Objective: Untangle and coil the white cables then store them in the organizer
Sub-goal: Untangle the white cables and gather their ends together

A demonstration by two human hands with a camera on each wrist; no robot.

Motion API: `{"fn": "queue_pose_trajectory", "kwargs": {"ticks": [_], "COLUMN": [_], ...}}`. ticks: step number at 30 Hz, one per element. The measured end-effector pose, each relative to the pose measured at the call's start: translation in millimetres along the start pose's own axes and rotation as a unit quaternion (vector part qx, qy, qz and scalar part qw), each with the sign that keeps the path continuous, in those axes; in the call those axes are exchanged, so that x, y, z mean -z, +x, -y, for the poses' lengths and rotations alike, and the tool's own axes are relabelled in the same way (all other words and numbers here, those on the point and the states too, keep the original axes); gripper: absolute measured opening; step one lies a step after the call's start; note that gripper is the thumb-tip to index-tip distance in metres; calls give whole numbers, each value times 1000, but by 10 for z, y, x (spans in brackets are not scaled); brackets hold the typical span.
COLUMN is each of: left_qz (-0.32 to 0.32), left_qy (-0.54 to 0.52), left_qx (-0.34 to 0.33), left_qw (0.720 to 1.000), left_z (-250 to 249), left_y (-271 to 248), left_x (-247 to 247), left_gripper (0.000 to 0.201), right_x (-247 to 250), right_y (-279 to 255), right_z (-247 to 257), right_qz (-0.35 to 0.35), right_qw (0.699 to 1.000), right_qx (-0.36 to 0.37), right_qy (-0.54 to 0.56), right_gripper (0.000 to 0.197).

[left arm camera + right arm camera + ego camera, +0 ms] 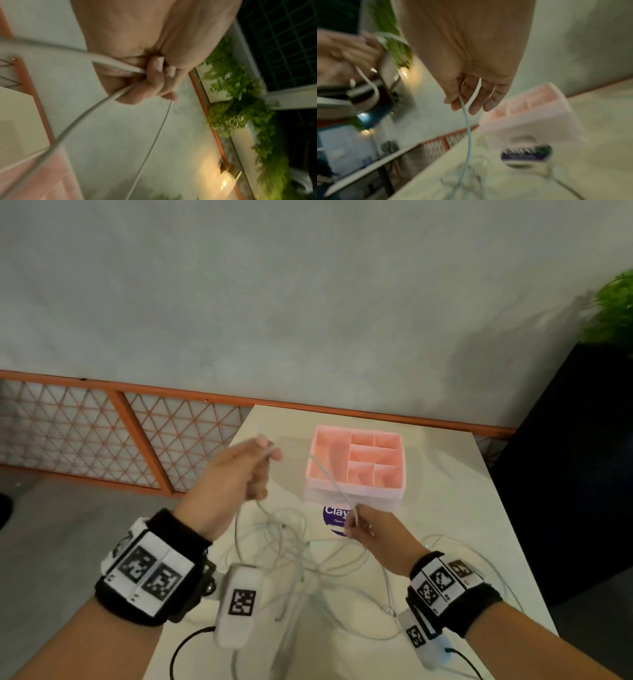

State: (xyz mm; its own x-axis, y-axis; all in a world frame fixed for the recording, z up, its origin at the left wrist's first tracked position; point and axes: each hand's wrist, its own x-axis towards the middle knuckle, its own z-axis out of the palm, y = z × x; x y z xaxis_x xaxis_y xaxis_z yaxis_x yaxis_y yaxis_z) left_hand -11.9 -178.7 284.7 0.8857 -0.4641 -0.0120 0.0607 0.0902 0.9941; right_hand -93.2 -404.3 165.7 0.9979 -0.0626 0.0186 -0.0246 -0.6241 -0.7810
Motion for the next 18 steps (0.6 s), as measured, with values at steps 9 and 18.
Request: {"fn": "queue_pose_trajectory", "kwargs": {"ticks": [9,18], "left_qz": [-111,-68], "left_qy": [-86,45], "left_qx": [-97,-64], "left_qw": [985,995], "left_z": [-161,175], "left_y": [4,68], "left_x": [425,243], "left_gripper": [32,33], "right_x": [-51,678], "right_y": [-8,66], "right_z": [-456,96], "right_qz": [-6,-231], "right_qw": [968,958], "right_qx": [-163,-3], "right_qy": [189,171], "right_gripper": [31,21]}}
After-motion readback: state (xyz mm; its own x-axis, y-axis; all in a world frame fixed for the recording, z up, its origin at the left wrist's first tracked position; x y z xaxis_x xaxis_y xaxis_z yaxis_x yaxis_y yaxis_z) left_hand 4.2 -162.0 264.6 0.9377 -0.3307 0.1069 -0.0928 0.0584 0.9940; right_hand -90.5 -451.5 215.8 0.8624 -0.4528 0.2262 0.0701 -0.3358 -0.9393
